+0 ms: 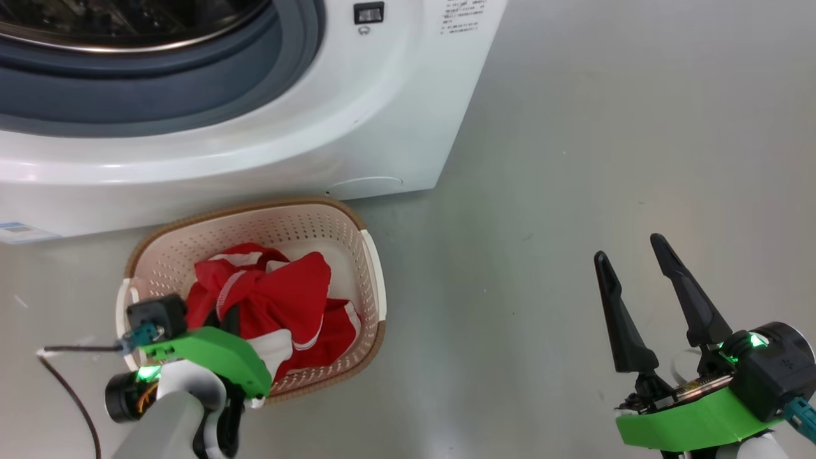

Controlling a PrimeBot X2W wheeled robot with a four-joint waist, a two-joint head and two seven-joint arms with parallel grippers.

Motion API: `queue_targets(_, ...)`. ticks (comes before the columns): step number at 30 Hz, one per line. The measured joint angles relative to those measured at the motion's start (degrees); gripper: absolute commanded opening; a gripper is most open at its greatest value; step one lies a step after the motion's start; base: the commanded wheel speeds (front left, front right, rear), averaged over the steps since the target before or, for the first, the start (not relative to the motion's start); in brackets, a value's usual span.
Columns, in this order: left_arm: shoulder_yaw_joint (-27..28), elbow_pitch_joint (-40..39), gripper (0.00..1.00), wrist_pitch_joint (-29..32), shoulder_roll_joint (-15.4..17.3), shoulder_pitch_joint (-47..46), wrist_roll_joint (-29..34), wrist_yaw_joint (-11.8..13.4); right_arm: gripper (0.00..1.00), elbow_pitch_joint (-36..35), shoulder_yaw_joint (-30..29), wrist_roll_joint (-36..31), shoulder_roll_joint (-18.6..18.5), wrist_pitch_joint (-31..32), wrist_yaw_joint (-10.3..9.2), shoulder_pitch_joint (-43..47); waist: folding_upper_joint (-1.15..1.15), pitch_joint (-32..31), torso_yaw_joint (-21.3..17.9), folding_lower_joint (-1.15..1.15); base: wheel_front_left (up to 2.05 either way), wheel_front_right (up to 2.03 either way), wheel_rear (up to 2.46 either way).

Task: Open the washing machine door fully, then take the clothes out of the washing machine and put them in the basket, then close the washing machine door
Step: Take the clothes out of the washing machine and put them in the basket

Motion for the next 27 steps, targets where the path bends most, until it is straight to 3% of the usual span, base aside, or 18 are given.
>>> queue_targets(10,-1.1,17.1,0.0,4.2,-3.7,-7.8,-2.3,-7.1,1.0,0.1,0.7,0.0,0.0,-0.5,0.0,-1.5,0.0,3.3,-1.3,0.0,0.0,0.0,0.0)
queue_targets(27,-2.0,31.7,0.0,10.0,-4.9,-17.0,-3.2,-12.0,1.0,-0.1,1.5,0.0,0.0,-0.7,0.0,-3.4,0.0,8.1,-3.5,0.0,0.0,0.0,0.0)
